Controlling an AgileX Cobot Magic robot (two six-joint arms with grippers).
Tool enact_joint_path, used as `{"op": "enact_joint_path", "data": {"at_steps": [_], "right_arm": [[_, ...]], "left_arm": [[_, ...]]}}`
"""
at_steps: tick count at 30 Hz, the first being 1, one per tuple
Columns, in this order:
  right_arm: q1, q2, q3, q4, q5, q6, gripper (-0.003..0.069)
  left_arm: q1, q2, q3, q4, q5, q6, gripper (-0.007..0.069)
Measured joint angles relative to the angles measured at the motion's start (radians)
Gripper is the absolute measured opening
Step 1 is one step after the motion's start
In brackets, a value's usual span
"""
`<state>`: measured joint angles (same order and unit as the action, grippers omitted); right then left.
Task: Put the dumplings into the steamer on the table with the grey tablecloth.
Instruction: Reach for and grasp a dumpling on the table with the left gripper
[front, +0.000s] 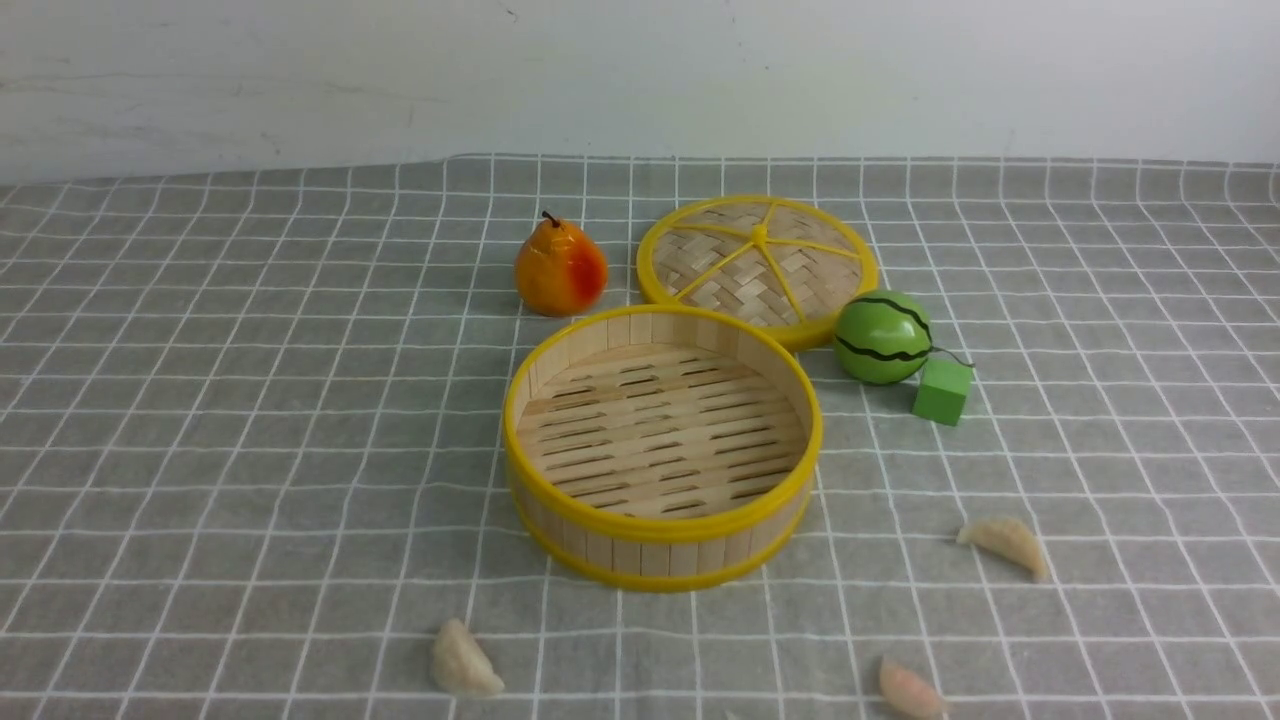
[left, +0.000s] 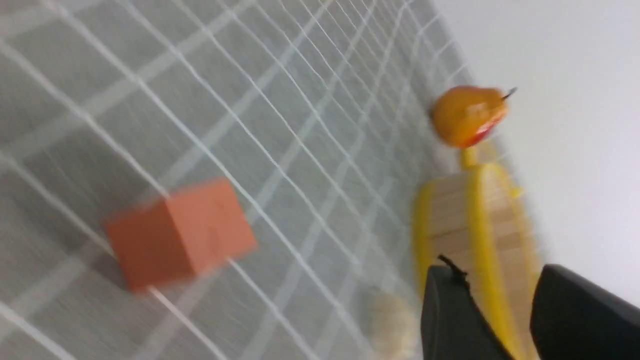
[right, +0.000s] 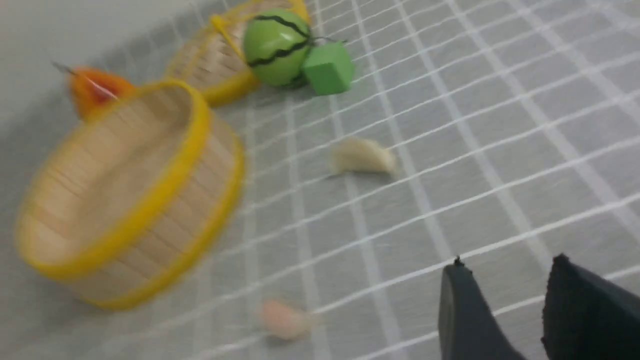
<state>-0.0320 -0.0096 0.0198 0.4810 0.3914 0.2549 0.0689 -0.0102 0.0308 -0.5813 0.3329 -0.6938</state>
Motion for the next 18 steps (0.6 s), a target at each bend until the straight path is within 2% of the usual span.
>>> {"op": "enact_joint_path", "data": {"at_steps": [1,3,4,5,7,11,14,17,18], "right_arm": [[0.000,0.000,0.002,0.044,0.003,0.031,0.0240],[0.000,0.000,0.007,0.207,0.009,0.099,0.0240],[0.000,0.000,0.007,0.328,0.006,0.130,0.0240],[0.000,0.000,0.007,0.377,-0.001,0.137,0.0240],[0.000,0.000,0.007,0.420,-0.016,0.136,0.0240],[0.000,0.000,0.007,0.427,-0.037,0.088,0.0240],[0.000,0.000,0.007,0.427,-0.039,0.013,0.0240],[0.000,0.000,-0.020,0.423,0.013,-0.147,0.0238],[0.000,0.000,-0.028,0.421,0.020,-0.156,0.0237]], "left_arm": [[0.000,0.000,0.000,-0.047,-0.001,-0.033,0.0237],[0.000,0.000,0.000,-0.139,-0.006,-0.087,0.0237],[0.000,0.000,0.000,-0.177,-0.009,-0.114,0.0237],[0.000,0.000,0.000,-0.186,-0.009,-0.115,0.0237],[0.000,0.000,0.000,-0.193,-0.009,-0.117,0.0237],[0.000,0.000,0.000,-0.224,0.007,-0.114,0.0237],[0.000,0.000,-0.037,-0.237,0.098,0.007,0.0237],[0.000,0.003,-0.171,-0.198,0.198,0.267,0.0217],[0.000,0.007,-0.181,-0.193,0.206,0.294,0.0213]]}}
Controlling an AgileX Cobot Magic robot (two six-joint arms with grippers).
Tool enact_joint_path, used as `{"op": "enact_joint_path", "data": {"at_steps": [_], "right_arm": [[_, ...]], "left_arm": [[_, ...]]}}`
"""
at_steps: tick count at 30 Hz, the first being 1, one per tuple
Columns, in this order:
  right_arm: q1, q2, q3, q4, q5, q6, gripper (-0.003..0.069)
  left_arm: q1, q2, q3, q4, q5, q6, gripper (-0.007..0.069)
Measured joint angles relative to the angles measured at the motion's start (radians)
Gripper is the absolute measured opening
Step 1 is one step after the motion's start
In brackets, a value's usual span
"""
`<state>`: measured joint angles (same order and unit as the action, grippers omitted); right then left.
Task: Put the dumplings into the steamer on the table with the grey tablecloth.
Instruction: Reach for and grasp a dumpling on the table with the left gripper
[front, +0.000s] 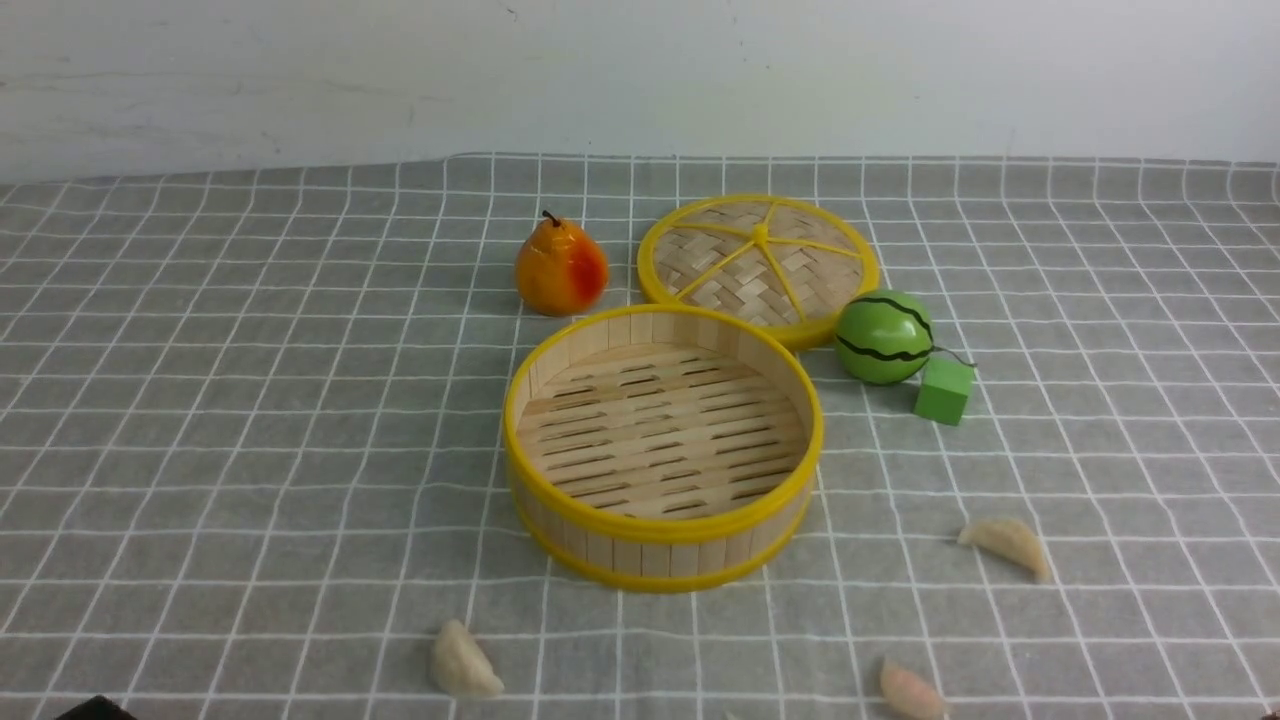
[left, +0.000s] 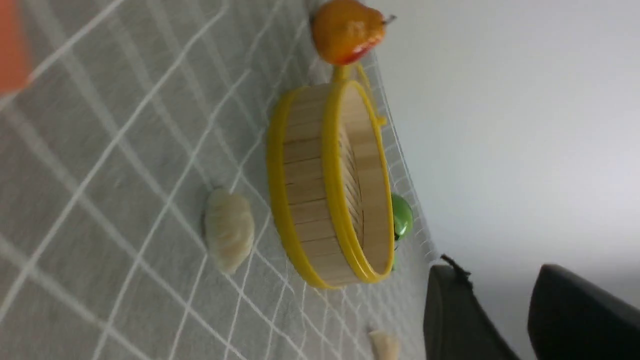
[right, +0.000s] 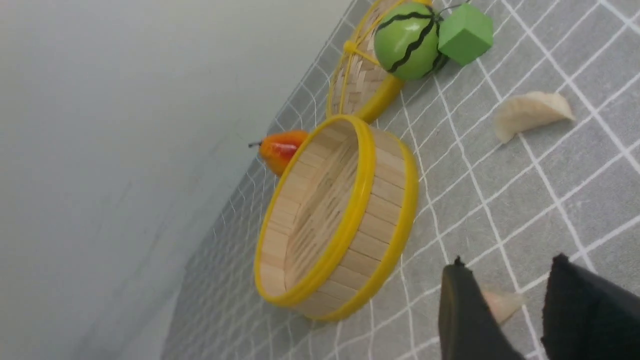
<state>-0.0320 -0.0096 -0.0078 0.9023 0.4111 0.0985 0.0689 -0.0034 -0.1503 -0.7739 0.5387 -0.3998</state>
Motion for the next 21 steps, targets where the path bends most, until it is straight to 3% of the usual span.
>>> {"op": "enact_joint_path", "data": {"at_steps": [3,5,7,9,13,17,21], "right_arm": [[0.000,0.045,-0.087,-0.032,0.028,-0.116,0.0181],[0.000,0.124,-0.150,-0.084,0.032,-0.170,0.0107],[0.000,0.244,-0.233,-0.145,0.047,-0.225,0.0038],[0.000,0.395,-0.341,-0.229,0.107,-0.316,-0.0017],[0.005,0.635,-0.526,-0.329,0.293,-0.418,-0.0020],[0.070,0.801,-0.645,-0.358,0.428,-0.464,-0.0020],[0.269,0.954,-0.712,-0.396,0.492,-0.511,-0.0019]], "left_arm": [[-0.005,0.124,-0.156,0.143,0.132,0.118,0.0113],[-0.010,0.222,-0.236,0.255,0.190,0.140,0.0025],[-0.014,0.326,-0.316,0.371,0.263,0.149,-0.0014],[-0.038,0.445,-0.409,0.508,0.343,0.152,-0.0014],[-0.116,0.586,-0.529,0.662,0.505,0.154,-0.0014],[-0.221,0.734,-0.600,0.761,0.611,0.156,-0.0013],[-0.394,0.926,-0.643,0.859,0.621,0.161,0.0097]]}}
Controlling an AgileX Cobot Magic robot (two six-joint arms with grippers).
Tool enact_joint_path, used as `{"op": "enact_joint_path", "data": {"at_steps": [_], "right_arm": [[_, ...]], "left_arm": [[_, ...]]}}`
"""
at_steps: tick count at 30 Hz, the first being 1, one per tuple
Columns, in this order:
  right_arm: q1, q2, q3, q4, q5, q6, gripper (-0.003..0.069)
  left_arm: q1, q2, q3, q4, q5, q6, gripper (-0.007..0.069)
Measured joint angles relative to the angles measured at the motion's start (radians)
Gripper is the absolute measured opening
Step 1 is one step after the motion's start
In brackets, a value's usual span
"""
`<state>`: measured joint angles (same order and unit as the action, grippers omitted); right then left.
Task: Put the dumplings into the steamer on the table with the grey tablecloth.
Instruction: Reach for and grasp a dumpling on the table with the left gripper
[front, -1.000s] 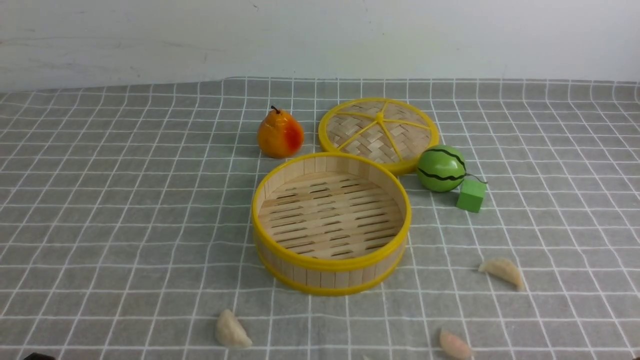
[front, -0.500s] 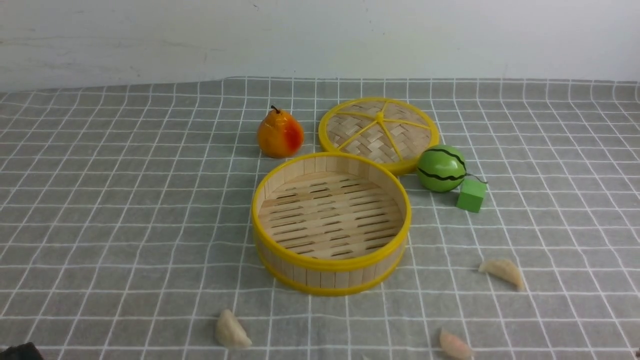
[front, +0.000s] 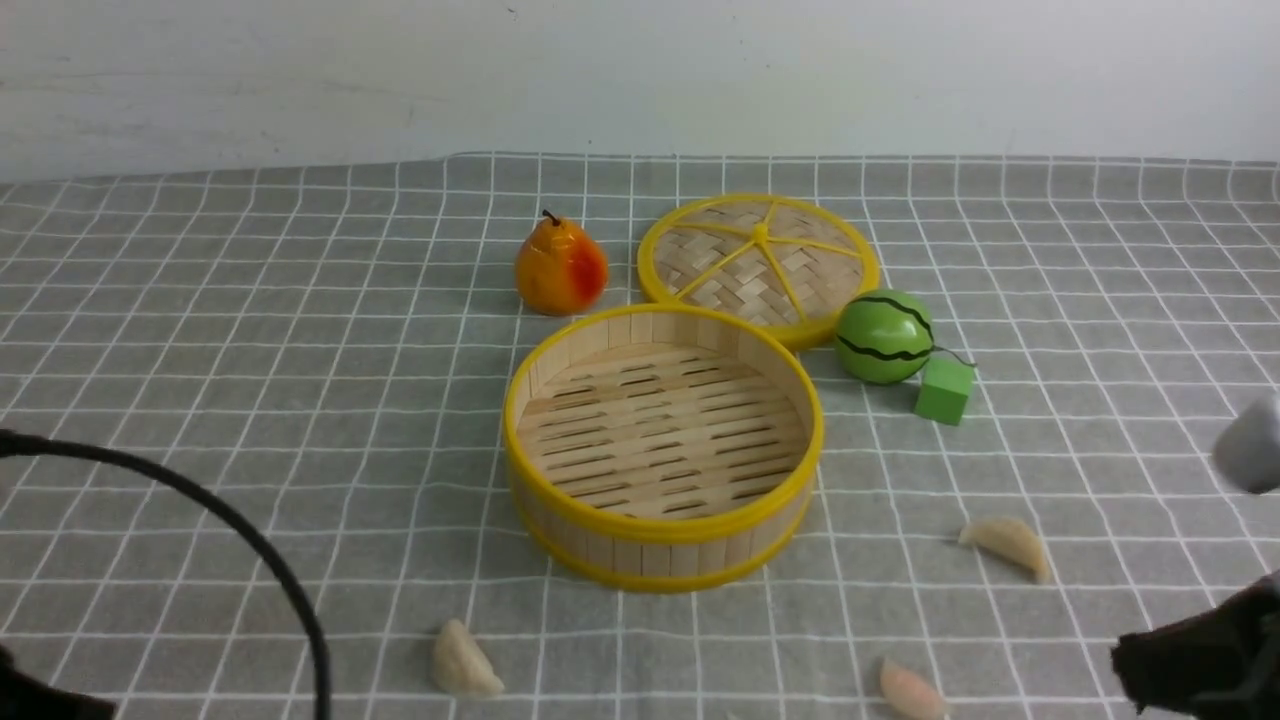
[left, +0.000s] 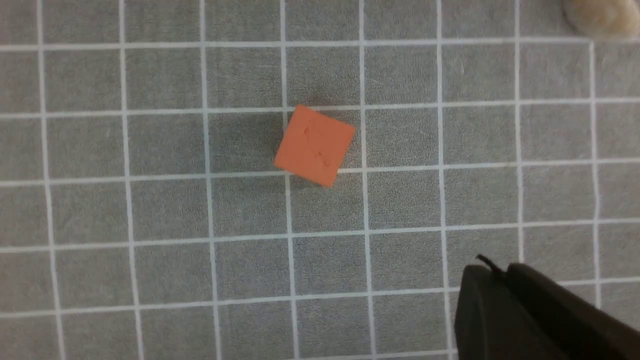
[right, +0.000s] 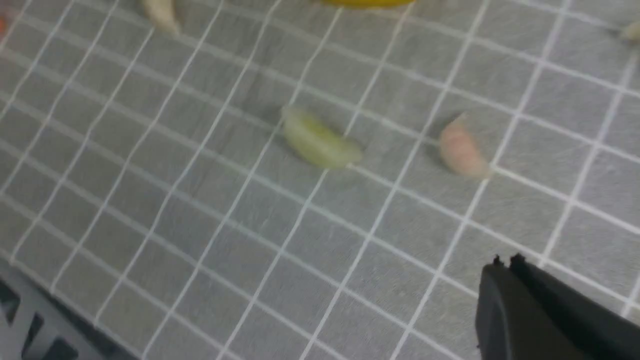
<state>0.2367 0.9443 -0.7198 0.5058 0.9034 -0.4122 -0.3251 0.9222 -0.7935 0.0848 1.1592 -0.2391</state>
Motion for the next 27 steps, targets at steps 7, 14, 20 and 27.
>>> {"op": "enact_joint_path", "data": {"at_steps": [7,14,20,27], "right_arm": [[0.127,0.043,-0.003,-0.047,0.013,0.005,-0.0015],[0.132,0.043,-0.010,-0.058,0.045,0.005,-0.0015],[0.133,0.043,-0.010,-0.076,0.049,0.005,-0.0011],[0.133,0.043,-0.010,-0.094,0.041,0.005,-0.0005]], "left_arm": [[-0.173,0.242,-0.063,0.004,-0.123,-0.083,0.0409],[-0.208,0.584,-0.172,-0.008,-0.338,-0.330,0.0638],[-0.208,0.765,-0.226,-0.009,-0.444,-0.426,0.0587],[-0.208,0.861,-0.232,-0.013,-0.481,-0.459,0.0392]]}}
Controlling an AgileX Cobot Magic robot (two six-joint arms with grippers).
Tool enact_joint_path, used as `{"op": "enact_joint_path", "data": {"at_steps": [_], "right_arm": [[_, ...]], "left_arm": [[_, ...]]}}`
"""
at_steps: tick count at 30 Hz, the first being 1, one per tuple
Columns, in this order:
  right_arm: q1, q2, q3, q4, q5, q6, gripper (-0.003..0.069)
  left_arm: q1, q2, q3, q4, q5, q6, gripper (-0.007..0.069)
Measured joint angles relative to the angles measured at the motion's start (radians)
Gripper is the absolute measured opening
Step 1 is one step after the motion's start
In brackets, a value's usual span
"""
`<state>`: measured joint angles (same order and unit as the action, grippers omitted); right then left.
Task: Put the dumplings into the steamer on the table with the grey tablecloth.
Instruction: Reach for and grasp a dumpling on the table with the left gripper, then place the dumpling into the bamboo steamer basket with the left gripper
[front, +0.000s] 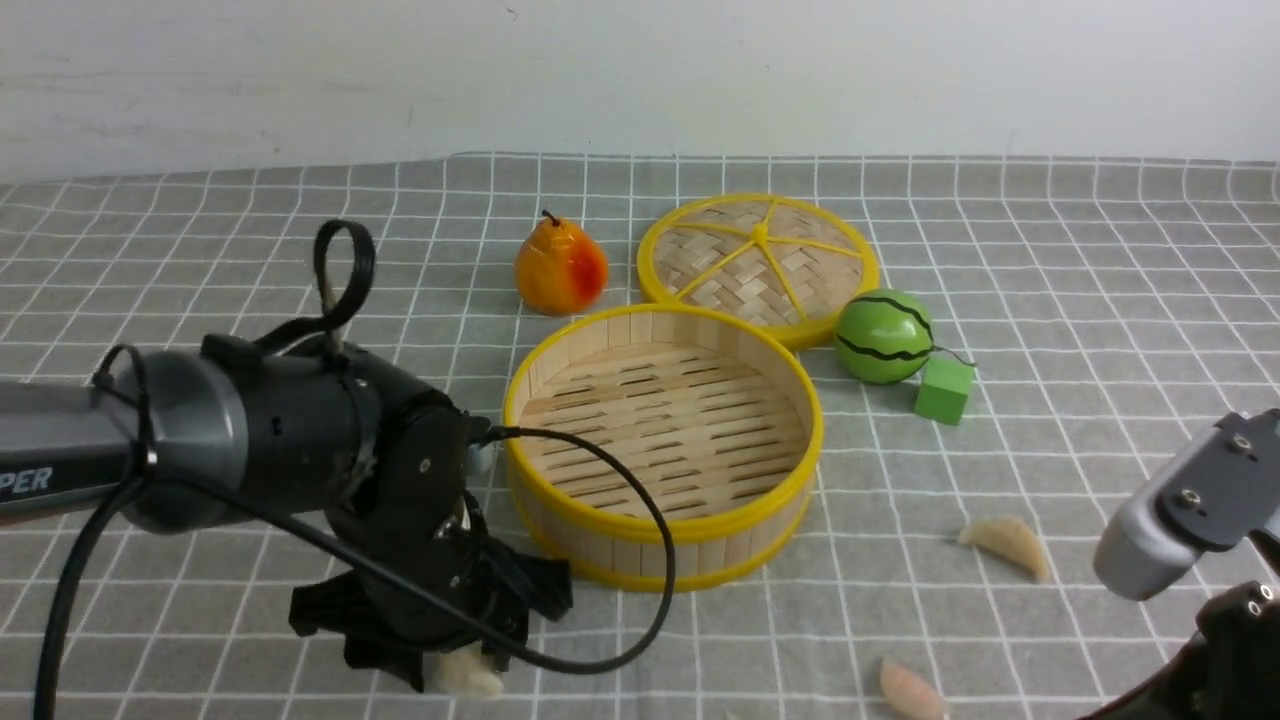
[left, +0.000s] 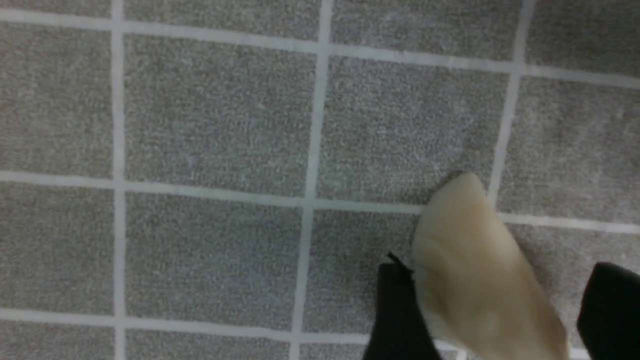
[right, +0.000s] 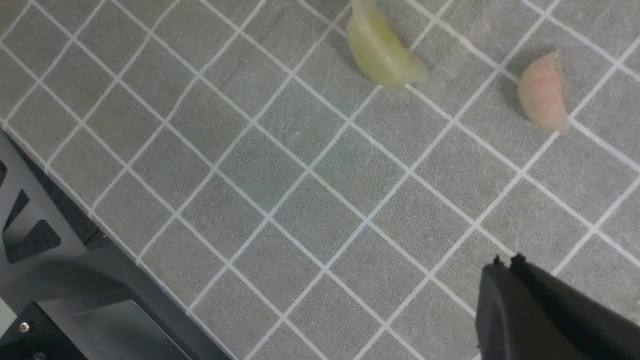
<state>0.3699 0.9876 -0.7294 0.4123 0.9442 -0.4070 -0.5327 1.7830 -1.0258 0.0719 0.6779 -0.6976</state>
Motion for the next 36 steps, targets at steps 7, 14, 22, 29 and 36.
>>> {"op": "enact_joint_path", "data": {"at_steps": [7,14,22,29,36], "right_arm": [[0.000,0.000,0.000,-0.004,-0.036,0.000,-0.0001],[0.000,0.000,0.000,-0.006,-0.050,0.000,0.0005],[0.000,0.001,0.000,-0.006,-0.084,0.000,0.0012],[0.000,0.001,0.000,0.004,-0.090,0.000,0.0020],[0.000,0.001,0.000,0.011,-0.099,0.000,0.0025]], "left_arm": [[0.000,-0.021,-0.002,-0.006,0.028,0.024,0.0219],[0.000,-0.151,-0.076,0.021,0.157,0.162,0.0219],[0.000,-0.171,-0.381,0.048,0.291,0.297,0.0219],[0.000,0.044,-0.681,0.044,0.346,0.333,0.0219],[0.000,0.311,-0.926,0.043,0.353,0.357,0.0219]]}}
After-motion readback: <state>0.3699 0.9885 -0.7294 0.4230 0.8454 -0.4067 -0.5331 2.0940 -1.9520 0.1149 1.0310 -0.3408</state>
